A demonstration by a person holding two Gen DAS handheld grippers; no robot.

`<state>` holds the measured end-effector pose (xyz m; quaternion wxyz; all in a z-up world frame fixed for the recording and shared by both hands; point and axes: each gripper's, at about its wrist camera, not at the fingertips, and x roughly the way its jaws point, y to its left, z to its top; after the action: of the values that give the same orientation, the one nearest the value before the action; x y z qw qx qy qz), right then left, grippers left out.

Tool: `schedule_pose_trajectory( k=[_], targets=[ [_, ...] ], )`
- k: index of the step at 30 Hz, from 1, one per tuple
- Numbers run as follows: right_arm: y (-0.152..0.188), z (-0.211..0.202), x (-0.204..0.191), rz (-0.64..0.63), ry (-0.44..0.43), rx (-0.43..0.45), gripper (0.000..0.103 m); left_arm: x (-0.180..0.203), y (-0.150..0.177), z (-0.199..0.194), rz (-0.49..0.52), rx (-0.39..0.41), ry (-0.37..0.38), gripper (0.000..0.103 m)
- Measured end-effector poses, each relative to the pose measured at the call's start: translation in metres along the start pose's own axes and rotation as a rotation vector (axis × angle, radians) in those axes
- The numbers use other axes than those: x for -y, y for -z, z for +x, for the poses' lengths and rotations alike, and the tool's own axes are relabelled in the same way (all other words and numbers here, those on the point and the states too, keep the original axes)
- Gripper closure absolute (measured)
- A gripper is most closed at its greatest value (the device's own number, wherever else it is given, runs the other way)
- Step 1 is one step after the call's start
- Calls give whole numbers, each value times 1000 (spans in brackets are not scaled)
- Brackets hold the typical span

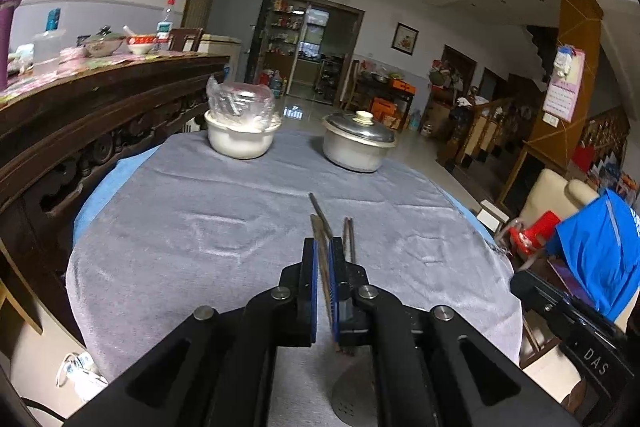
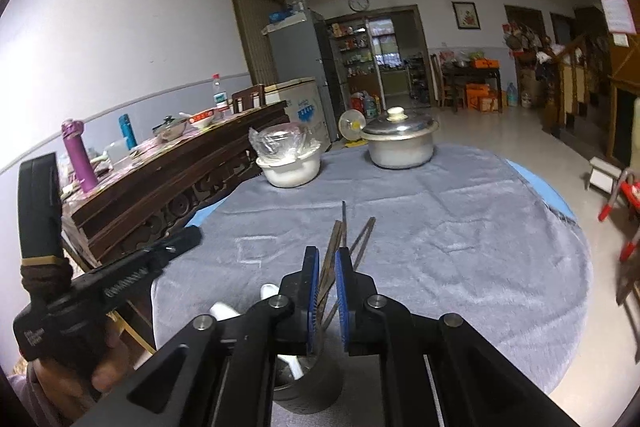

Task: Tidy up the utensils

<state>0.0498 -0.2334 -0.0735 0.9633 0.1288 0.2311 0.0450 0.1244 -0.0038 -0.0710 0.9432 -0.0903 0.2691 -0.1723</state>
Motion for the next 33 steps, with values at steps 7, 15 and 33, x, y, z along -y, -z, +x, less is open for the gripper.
schedule_pose_trajectory(
  k=[7,15,33],
  targets=[
    [-4,18,28,89,-1,-66,92,-24,-5,14,-51,-37,-49,57],
    [-9,61,55,140,-50,-207,88,-45,-6,47,-67,-149,-58,54],
    [-36,277,94,290,-135,-607,83,-86,12,103,-129,-325,-68,54]
  ],
)
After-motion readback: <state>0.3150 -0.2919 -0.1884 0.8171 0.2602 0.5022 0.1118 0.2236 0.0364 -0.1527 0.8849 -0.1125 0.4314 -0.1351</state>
